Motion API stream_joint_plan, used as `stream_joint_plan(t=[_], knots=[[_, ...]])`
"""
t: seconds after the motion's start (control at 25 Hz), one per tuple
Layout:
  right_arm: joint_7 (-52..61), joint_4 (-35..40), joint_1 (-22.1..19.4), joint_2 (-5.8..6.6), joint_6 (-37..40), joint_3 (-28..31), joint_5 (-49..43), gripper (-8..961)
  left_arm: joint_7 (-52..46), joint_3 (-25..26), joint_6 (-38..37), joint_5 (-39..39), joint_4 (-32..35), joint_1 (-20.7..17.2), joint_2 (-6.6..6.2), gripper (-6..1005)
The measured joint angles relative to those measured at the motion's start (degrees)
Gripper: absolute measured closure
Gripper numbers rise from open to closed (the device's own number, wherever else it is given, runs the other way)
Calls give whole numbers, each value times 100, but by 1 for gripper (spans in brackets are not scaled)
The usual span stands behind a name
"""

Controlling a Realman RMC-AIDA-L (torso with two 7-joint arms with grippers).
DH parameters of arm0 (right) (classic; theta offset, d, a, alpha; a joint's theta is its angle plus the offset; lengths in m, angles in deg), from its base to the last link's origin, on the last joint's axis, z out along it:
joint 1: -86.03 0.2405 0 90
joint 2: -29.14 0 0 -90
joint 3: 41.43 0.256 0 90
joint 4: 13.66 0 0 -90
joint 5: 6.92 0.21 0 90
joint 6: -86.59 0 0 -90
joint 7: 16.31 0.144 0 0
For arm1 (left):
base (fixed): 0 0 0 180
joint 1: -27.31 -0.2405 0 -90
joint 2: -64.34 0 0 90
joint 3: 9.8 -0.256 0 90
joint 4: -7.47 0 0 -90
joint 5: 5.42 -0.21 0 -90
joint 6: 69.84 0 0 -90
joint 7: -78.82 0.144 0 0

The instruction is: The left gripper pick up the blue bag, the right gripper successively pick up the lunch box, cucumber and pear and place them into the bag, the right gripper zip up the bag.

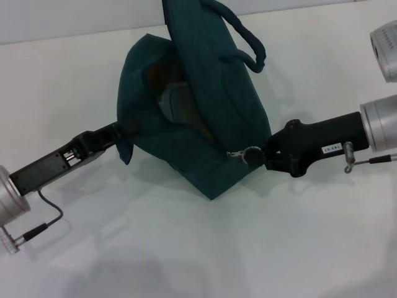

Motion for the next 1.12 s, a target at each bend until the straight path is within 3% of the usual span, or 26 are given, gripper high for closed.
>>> stream_joint_plan(t=[0.24,1.12], knots=[[-75,265,8,-69,-38,42,38,943,2,0,-8,-12,0,0,-3,861],[-256,537,179,-84,127,-110,599,943,197,0,-49,-227,14,-59,45,834]])
